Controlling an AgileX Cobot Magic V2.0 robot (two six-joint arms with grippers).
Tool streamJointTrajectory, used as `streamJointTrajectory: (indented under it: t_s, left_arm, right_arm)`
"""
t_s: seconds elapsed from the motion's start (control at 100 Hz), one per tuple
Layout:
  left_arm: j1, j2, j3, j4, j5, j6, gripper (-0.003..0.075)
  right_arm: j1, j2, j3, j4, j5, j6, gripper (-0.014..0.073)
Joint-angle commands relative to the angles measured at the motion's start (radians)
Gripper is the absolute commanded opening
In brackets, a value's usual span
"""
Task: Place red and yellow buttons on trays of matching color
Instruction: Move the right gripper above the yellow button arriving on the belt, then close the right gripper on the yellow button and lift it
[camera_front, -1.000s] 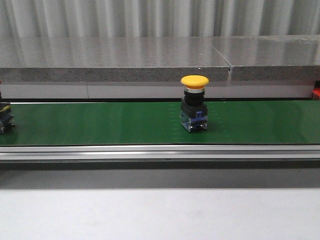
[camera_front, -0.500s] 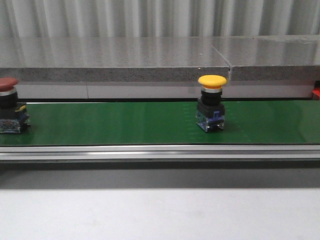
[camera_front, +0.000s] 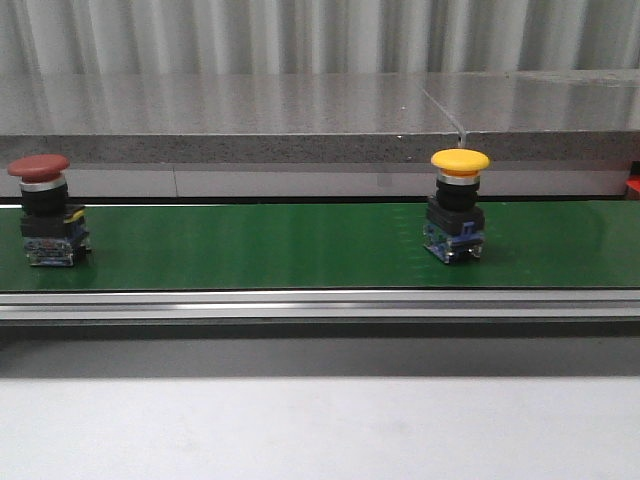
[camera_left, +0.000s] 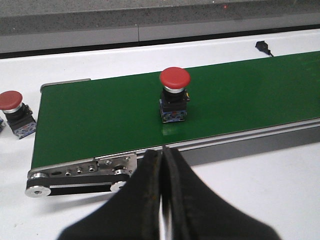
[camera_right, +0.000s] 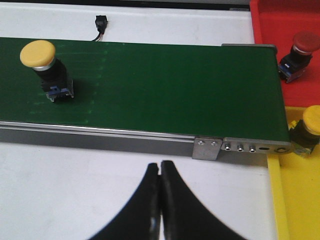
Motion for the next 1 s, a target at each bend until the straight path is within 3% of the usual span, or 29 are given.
streamJointTrajectory:
  t_s: [0.0, 0.17, 0.37, 0.46, 0.59, 0.75, 0.99]
  left_arm:
    - [-0.007, 0.008, -0.028, -0.005, -0.065, -0.012, -0.0021]
    - [-0.007, 0.008, -0.028, -0.005, -0.065, -0.012, -0.0021]
    - [-0.007, 0.008, -0.028, -0.005, -0.065, -0.012, -0.0021]
    - [-0.007, 0.008, -0.028, -0.005, -0.065, -0.012, -0.0021]
    - [-0.007, 0.008, -0.028, -0.005, -0.065, -0.012, -0.0021]
    - [-0.007, 0.008, -0.028, -0.005, -0.065, -0.012, -0.0021]
    - [-0.007, 0.008, -0.028, -0.005, -0.065, -0.012, -0.0021]
  right_arm:
    - [0.014, 0.033, -0.059, 0.013, -0.043, -0.006, -0.0122]
    - [0.084, 0.117, -0.154, 0.013, 0.000, -0.006, -0.0121]
    - [0.094, 0.275, -0.268, 0.021, 0.052, -0.006, -0.0094]
    - [0.094, 0.352, -0.319, 0.025, 0.088, -0.006, 0.0015]
    - [0.094, 0.466, -0.397, 0.036, 0.126, -0.007, 0.0307]
    - [0.094, 0.590, -0.486, 0.058, 0.189, -0.010, 0.0561]
    - [0.113, 0.752, -0.596, 0.081, 0.256, -0.054, 0.0592]
